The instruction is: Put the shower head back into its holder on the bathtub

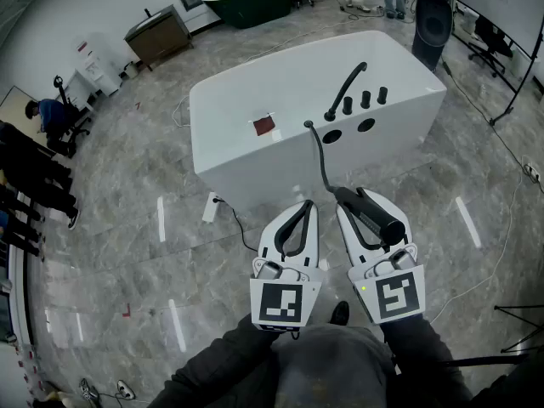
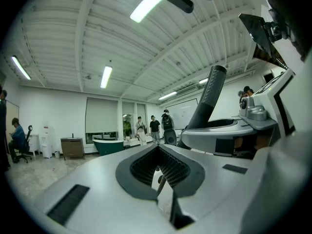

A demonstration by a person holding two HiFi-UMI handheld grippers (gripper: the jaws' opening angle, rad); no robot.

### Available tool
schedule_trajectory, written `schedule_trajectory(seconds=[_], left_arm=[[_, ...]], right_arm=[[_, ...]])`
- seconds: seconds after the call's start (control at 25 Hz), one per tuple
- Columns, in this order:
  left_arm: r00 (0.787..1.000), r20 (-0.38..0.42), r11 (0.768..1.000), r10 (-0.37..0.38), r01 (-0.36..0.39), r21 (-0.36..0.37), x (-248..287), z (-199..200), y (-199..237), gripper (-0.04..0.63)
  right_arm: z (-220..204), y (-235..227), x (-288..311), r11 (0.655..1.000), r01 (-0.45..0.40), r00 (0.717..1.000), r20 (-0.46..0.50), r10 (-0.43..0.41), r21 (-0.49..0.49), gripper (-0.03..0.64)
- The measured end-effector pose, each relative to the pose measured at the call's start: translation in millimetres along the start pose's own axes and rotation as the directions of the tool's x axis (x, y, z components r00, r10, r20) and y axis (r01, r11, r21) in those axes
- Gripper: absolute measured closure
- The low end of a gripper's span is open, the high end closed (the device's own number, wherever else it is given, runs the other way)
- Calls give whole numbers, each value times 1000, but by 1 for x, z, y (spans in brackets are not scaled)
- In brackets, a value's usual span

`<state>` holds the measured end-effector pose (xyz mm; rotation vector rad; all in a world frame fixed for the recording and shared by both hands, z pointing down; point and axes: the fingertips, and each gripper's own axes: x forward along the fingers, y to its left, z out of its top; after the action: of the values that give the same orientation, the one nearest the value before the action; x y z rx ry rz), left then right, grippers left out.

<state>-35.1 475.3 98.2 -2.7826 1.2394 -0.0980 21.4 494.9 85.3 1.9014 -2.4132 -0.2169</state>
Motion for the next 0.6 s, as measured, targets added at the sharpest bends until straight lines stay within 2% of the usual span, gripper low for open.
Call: schedule_trajectory(seconds=[0.6], left_arm=[[998, -12, 998, 62, -62, -12, 18, -7, -19, 592]], right_arm=[[-5, -30, -7, 999, -46, 999, 17, 46, 3, 477]])
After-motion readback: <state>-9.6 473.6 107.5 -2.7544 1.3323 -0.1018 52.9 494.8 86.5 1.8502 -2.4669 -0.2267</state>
